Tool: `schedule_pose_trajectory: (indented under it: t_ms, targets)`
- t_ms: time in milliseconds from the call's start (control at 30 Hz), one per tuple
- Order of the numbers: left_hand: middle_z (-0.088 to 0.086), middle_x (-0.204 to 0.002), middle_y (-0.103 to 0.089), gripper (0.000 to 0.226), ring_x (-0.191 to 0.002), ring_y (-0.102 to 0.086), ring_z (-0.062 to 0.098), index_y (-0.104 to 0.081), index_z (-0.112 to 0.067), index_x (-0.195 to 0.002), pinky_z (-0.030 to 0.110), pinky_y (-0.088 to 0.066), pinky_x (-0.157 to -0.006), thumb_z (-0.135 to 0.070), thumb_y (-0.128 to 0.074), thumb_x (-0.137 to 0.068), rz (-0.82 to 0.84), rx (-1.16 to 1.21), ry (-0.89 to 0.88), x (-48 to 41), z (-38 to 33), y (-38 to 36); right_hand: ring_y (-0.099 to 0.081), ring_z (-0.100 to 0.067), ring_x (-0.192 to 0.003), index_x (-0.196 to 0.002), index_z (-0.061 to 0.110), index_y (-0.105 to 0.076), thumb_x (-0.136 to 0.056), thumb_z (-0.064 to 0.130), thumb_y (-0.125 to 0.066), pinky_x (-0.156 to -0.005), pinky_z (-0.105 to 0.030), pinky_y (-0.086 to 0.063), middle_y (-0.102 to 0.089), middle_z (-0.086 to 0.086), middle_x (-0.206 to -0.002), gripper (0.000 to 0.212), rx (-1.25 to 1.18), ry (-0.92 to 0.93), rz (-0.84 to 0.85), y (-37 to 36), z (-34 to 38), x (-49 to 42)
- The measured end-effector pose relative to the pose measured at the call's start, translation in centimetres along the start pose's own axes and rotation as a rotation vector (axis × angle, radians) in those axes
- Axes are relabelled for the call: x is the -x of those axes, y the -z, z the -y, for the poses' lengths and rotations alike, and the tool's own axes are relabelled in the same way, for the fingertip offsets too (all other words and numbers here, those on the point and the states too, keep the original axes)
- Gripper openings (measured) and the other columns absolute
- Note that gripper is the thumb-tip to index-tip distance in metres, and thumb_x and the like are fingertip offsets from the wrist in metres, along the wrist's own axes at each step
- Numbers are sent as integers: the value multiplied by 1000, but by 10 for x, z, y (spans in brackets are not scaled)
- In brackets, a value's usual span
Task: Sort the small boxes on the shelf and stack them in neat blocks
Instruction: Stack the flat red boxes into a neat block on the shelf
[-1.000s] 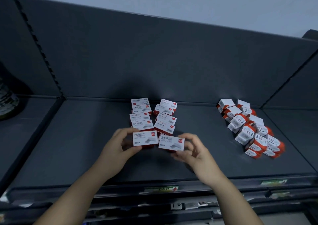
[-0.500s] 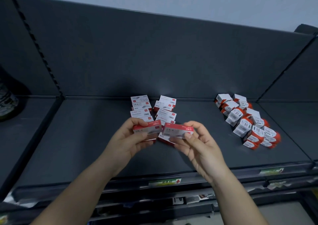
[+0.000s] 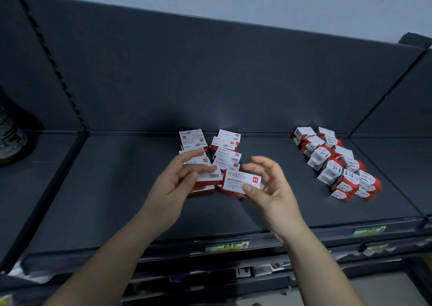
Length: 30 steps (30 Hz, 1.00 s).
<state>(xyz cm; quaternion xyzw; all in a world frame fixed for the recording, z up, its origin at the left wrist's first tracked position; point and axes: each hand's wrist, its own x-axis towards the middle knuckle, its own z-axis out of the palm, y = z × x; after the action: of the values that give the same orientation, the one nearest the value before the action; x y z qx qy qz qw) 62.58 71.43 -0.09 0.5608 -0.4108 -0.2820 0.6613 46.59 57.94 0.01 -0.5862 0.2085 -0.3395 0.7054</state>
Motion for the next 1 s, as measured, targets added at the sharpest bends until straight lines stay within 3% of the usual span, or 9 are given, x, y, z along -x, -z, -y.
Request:
schedule_pose_trajectory:
  t_ms: [100, 200, 367, 500, 567, 667, 800, 933, 1000]
  targets:
    - [-21, -136, -54, 51, -129, -48, 2, -51, -31, -130, 20, -44, -102, 8, -46, -96, 21, -100, -43, 1, 1, -1, -63, -17, -100, -118, 16, -54, -83, -18, -57, -74, -26, -56, -66, -5, -108, 49, -15, -4, -17, 1, -1, -1]
    - [-16, -148, -41, 60, -134, -46, 11, -46, -37, -134, 27, -46, -103, 8, -49, -95, 15, -26, -7, -1, 7, 1, -66, -14, -96, -115, 15, -57, -82, -15, -59, -76, -25, -55, -70, 1, -102, 45, 10, 10, -40, 2, -2, -1]
    - [-3, -131, -58, 60, -117, -62, 15, -44, -33, -134, 26, -55, -85, 8, -53, -92, 9, 165, 174, -2, 11, 0, -68, -16, -100, -111, 12, -61, -83, -12, -60, -79, -23, -55, -73, -4, -106, 37, 9, 13, -57, 6, -5, 2]
    - [8, -115, -71, 53, -111, -66, 22, -52, -26, -127, 30, -57, -86, 11, -54, -89, 0, 315, 335, -3, 14, 0, -67, -20, -101, -106, 10, -63, -78, 4, -66, -83, -28, -54, -72, -9, -105, 28, 20, -9, -38, 8, -6, 4]
    - [9, -112, -72, 48, -108, -67, 22, -56, -22, -123, 32, -57, -87, 12, -54, -89, 0, 331, 357, -3, 15, 0, -67, -22, -96, -104, 9, -62, -82, -1, -66, -86, -34, -52, -73, -9, -101, 24, 54, -35, -43, 11, -8, 4]
    - [2, -105, -74, 37, -102, -69, 17, -64, -18, -109, 28, -57, -83, 10, -63, -84, 18, 154, 348, -1, 19, 1, -62, -23, -80, -90, 19, -62, -86, -6, -67, -74, -37, -49, -72, -2, -91, 26, 239, -64, 7, 16, -12, 6]
    - [-2, -98, -74, 30, -93, -70, 12, -65, -18, -98, 20, -55, -77, 0, -77, -77, 44, -116, 362, 3, 30, -4, -54, -5, -59, -83, 16, -55, -85, -3, -69, -52, -17, -43, -64, -2, -80, 23, 417, -90, 81, 20, -20, 14]
    - [-8, -95, -73, 35, -88, -69, 6, -66, -24, -97, 20, -52, -82, 0, -78, -76, 93, -267, 315, 13, 45, -10, -59, -9, -73, -84, 29, -57, -84, 4, -73, -66, -26, -48, -65, 4, -83, 30, 665, -103, 137, 30, -34, 17]
    - [-12, -98, -72, 34, -90, -68, 4, -66, -26, -99, 17, -51, -82, -1, -76, -78, 110, -290, 297, 15, 50, -12, -61, -5, -81, -89, 36, -59, -84, 7, -73, -74, -21, -47, -65, 11, -87, 33, 725, -115, 169, 35, -39, 18]
